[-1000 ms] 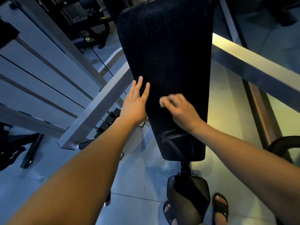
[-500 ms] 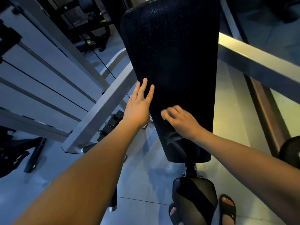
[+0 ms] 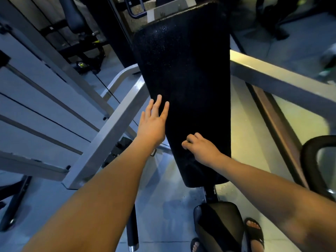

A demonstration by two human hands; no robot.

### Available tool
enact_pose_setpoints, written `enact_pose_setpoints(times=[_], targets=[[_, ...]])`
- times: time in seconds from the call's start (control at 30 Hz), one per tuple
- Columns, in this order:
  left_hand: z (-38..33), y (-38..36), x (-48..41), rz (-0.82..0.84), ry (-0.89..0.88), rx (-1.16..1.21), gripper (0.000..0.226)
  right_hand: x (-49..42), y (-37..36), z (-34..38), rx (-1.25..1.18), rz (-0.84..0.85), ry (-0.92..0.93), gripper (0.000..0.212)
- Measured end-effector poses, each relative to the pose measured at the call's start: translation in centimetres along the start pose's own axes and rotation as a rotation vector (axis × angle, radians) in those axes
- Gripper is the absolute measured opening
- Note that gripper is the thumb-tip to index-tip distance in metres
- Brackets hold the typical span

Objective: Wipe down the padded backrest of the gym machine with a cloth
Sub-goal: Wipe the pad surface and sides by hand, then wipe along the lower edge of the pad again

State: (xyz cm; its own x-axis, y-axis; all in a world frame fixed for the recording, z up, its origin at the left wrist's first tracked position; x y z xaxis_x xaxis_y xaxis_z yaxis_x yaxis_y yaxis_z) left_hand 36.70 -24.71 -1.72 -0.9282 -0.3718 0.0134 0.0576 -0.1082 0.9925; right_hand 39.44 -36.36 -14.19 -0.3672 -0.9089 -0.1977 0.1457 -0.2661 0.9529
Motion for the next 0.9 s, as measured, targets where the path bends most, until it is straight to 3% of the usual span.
enact_pose_setpoints(times=[0.17, 0.27, 0.33, 0.47, 0.57, 0.67, 0.8, 0.9], targets=[[-0.9, -0.2, 1.0, 0.025, -0.018, 0.156, 0.078, 5.4, 5.0, -2.8, -0.502, -0.106, -0.466, 0.033], [-2.6, -1.4, 4.0, 0.035, 0.008, 0.466, 0.038, 8.9, 7.5, -2.7, -0.665, -0.191, -0.651, 0.021], [-4.2, -3.1, 7.5, 0.132, 0.125, 0.742, 0.016, 10.9, 8.7, -2.0, -0.758, -0.233, -0.731, 0.013], [-8.3, -4.5, 13.3, 0.23, 0.216, 1.168, 0.006, 13.5, 11.4, 0.3, -0.853, -0.277, -0.728, 0.016], [-10.5, -3.7, 16.5, 0.255, 0.244, 1.419, 0.019, 15.0, 12.9, 1.9, -0.878, -0.253, -0.716, 0.013], [-11.5, -2.5, 19.4, 0.207, 0.284, 1.447, 0.022, 17.1, 13.7, 3.5, -0.971, -0.196, -0.668, 0.016], [-11.3, -1.2, 22.9, 0.071, 0.39, 1.345, 0.005, 19.2, 13.7, 5.7, -1.047, -0.125, -0.549, 0.026], [-12.6, -0.8, 25.2, 0.16, 0.356, 1.412, 0.015, 21.0, 12.8, 6.9, -1.145, -0.053, -0.566, 0.029]])
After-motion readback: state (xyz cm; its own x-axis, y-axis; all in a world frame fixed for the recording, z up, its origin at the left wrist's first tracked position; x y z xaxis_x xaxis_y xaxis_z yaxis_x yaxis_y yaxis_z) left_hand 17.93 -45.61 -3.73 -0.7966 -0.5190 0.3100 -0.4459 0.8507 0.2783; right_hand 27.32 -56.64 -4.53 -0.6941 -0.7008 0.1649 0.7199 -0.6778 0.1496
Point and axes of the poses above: each hand's wrist, its own x-axis away from the middle knuckle, its own y-axis out of the back of the hand, z = x × y, the point moved 10 cm from there along -x, towards the middle knuckle, and after that the axes turned 3 degrees about -z, right-handed, at the moved point
